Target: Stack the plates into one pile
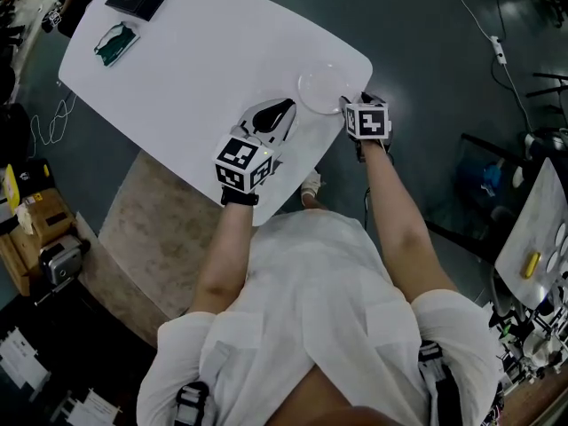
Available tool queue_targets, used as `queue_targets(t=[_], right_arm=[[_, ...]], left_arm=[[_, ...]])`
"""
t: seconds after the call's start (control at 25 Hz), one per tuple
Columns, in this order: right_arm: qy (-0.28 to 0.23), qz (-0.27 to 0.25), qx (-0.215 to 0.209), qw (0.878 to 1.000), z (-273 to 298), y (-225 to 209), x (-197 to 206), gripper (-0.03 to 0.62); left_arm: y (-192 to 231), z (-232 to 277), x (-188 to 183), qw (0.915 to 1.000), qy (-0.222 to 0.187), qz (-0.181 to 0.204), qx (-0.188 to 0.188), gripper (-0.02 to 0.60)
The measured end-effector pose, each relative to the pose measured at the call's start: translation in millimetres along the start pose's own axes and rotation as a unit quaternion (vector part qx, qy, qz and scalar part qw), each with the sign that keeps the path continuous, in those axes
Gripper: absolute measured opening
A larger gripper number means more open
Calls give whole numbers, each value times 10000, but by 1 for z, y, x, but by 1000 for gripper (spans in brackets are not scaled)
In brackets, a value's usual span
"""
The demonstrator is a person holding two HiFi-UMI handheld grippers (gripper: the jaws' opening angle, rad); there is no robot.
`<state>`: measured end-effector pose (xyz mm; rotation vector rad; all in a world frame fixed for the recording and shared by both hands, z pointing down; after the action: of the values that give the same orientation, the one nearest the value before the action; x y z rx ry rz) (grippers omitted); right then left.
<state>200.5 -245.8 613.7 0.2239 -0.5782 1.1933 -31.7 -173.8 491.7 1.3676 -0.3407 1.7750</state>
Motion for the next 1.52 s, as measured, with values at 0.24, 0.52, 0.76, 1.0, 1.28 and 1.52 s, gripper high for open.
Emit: queue_targets(t=[0.24,0.52,0.76,1.0,1.28,1.52], right_arm=[[-1,616,-156,9980,-14,-12,29,258],[12,1748,-1101,9784,-11,-17,48,203],[-141,2190,-1151,9688,-21,-23,53,117],[-350,2314,-1251,9642,-32,-19,47,64],[-724,2196,-1475,9617,-47,-9,26,44],[-1148,1437,-1480,9717,-66,12,-3,35]], left_arm=[[-15,13,4,9997,132,34,204,25],[-21,23,8,9992,207,57,342,24],[-24,26,7,9990,249,69,356,24],[-20,23,4,9993,204,60,312,23],[-16,9,4,9996,193,52,199,25],[-11,-4,2,9999,124,25,82,24]])
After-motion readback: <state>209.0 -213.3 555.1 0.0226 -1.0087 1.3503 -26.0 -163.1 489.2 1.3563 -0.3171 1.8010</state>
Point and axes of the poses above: the fingertips, and each gripper's own axes: z forward along the fingers, y to its left, x out of its underside, the point moved 9 cm from there along -z, backward along the fingers, and after that the axes turned 1 degree about y, right-handed, at the moved point
